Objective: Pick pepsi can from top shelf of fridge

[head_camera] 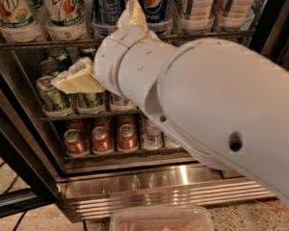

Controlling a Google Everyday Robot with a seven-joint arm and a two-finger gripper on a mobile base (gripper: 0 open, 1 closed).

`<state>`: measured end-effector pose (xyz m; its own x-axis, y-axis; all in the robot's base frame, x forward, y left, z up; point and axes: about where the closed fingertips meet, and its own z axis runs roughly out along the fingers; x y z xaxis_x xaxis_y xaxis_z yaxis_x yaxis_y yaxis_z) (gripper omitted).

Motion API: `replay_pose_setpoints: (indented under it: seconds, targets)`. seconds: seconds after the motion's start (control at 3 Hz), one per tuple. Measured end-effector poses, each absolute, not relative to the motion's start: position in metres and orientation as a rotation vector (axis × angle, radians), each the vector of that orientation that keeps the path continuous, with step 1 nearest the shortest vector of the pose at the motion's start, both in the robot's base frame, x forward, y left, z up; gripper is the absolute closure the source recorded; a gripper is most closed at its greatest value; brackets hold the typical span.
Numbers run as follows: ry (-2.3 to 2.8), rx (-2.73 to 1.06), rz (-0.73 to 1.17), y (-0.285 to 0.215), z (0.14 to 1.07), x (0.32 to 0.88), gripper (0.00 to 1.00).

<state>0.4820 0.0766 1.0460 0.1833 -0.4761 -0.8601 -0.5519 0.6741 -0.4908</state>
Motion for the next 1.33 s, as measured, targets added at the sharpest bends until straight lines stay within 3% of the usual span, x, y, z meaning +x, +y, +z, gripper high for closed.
replay_pose_setpoints:
  seconds: [0.67, 1.33]
  targets:
    - [1.488, -0.722, -0.055, 0.055, 1.059, 0.478, 0.0]
    - [1.511, -0.652, -0.021, 0.047, 1.06, 0.483, 0.0]
